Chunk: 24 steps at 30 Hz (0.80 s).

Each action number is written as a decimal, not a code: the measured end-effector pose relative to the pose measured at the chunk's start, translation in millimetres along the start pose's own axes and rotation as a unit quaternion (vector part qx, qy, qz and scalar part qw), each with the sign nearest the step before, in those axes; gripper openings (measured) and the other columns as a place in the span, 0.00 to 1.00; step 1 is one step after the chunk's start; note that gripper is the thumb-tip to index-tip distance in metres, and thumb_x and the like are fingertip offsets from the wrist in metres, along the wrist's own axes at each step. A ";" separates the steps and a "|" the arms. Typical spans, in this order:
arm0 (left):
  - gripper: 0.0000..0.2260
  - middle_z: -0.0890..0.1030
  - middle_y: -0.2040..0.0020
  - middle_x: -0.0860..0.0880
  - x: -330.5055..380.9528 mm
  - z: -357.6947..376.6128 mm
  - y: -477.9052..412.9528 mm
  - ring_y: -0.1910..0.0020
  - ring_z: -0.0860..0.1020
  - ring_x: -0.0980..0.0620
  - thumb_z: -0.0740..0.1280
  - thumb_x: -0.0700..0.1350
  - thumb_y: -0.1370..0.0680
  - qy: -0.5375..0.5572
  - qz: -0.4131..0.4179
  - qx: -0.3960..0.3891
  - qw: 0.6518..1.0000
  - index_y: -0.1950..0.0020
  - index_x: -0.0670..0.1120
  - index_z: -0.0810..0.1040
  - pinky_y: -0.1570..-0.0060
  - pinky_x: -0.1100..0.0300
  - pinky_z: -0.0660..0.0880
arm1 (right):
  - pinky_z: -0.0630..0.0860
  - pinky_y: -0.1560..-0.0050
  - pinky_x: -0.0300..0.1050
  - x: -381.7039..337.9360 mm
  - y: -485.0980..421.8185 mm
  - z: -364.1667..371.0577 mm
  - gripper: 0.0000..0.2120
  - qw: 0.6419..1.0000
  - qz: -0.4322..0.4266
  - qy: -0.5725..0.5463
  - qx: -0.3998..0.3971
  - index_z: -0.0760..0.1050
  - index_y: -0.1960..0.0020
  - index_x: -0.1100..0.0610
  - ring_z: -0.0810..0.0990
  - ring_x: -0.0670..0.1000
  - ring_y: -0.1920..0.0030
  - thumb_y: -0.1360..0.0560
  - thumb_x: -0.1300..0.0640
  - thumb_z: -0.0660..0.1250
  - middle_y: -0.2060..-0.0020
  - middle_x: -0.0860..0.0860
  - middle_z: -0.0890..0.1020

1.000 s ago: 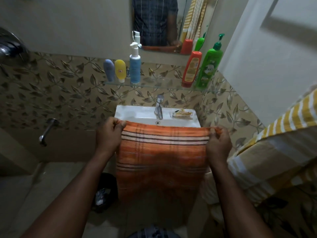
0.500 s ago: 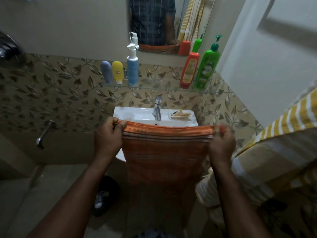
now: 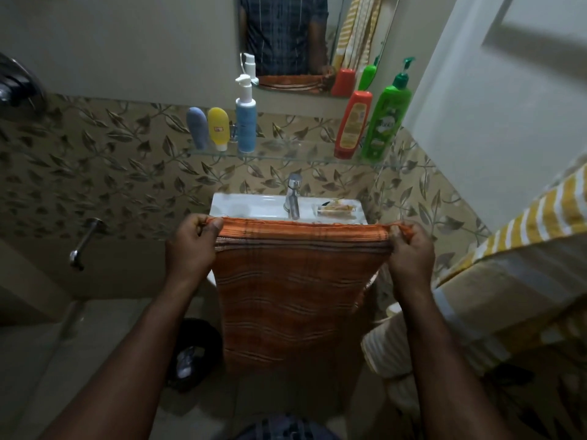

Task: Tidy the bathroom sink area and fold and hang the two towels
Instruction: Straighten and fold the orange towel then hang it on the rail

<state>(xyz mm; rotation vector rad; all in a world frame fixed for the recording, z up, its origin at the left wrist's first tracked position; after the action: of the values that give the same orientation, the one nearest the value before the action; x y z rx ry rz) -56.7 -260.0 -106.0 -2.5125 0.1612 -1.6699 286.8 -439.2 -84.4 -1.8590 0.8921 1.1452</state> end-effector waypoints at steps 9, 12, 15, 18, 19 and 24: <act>0.06 0.85 0.64 0.51 29.4 -36.8 -20.2 0.66 0.81 0.55 0.69 0.43 0.18 0.274 -0.067 -0.246 0.927 0.54 0.46 0.83 0.66 0.66 0.79 | 0.84 0.55 0.49 -28.1 -8.5 -19.9 0.05 0.901 0.067 -0.284 -0.322 0.83 0.50 0.54 0.84 0.55 0.58 0.21 0.52 0.74 0.58 0.55 0.85; 0.10 0.85 0.62 0.47 20.4 -8.5 -26.8 0.61 0.81 0.48 0.71 0.44 0.17 0.086 -0.100 -0.126 0.983 0.58 0.46 0.81 0.59 0.56 0.79 | 0.84 0.47 0.59 -4.0 -11.6 2.4 0.05 0.989 0.084 -0.047 -0.110 0.84 0.51 0.54 0.87 0.60 0.52 0.18 0.57 0.70 0.57 0.54 0.88; 0.12 0.85 0.59 0.43 11.7 7.7 -17.1 0.58 0.82 0.45 0.73 0.49 0.20 0.063 -0.124 -0.061 0.988 0.61 0.46 0.81 0.49 0.40 0.82 | 0.84 0.48 0.56 10.8 -7.2 9.9 0.07 0.994 0.103 -0.014 -0.043 0.85 0.47 0.56 0.87 0.58 0.52 0.20 0.55 0.71 0.57 0.51 0.87; 0.15 0.87 0.62 0.44 5.9 9.2 -1.2 0.60 0.86 0.41 0.73 0.57 0.27 0.050 -0.125 -0.042 0.990 0.60 0.46 0.83 0.53 0.35 0.84 | 0.83 0.54 0.50 21.2 -5.5 0.3 0.07 0.994 0.112 0.000 0.002 0.85 0.50 0.55 0.87 0.53 0.56 0.23 0.52 0.73 0.59 0.48 0.87; 0.16 0.87 0.62 0.44 7.1 11.8 5.4 0.59 0.87 0.39 0.73 0.58 0.28 0.060 -0.129 -0.036 0.989 0.60 0.45 0.83 0.53 0.35 0.84 | 0.80 0.57 0.46 22.1 -1.1 -1.1 0.07 0.993 0.118 -0.004 0.022 0.85 0.50 0.55 0.87 0.54 0.56 0.22 0.52 0.73 0.59 0.48 0.87; 0.13 0.88 0.61 0.47 30.6 36.0 43.0 0.59 0.88 0.42 0.75 0.57 0.25 0.135 -0.128 -0.022 0.982 0.58 0.48 0.83 0.54 0.37 0.86 | 0.72 0.58 0.43 1.6 33.9 6.9 0.05 0.991 0.110 0.019 0.079 0.84 0.50 0.53 0.84 0.53 0.55 0.21 0.52 0.73 0.58 0.48 0.86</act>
<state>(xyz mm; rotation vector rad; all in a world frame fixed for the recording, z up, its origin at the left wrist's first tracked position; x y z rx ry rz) -12.7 -305.8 -98.8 -2.4110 -0.1103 -2.1244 255.8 -449.2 -96.2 -1.6902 1.1971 1.1373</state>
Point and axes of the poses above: each hand's wrist, its own y-axis away from the middle knuckle, its own z-axis out of the palm, x = y × z, the point moved 3 cm from there along -y, towards the middle knuckle
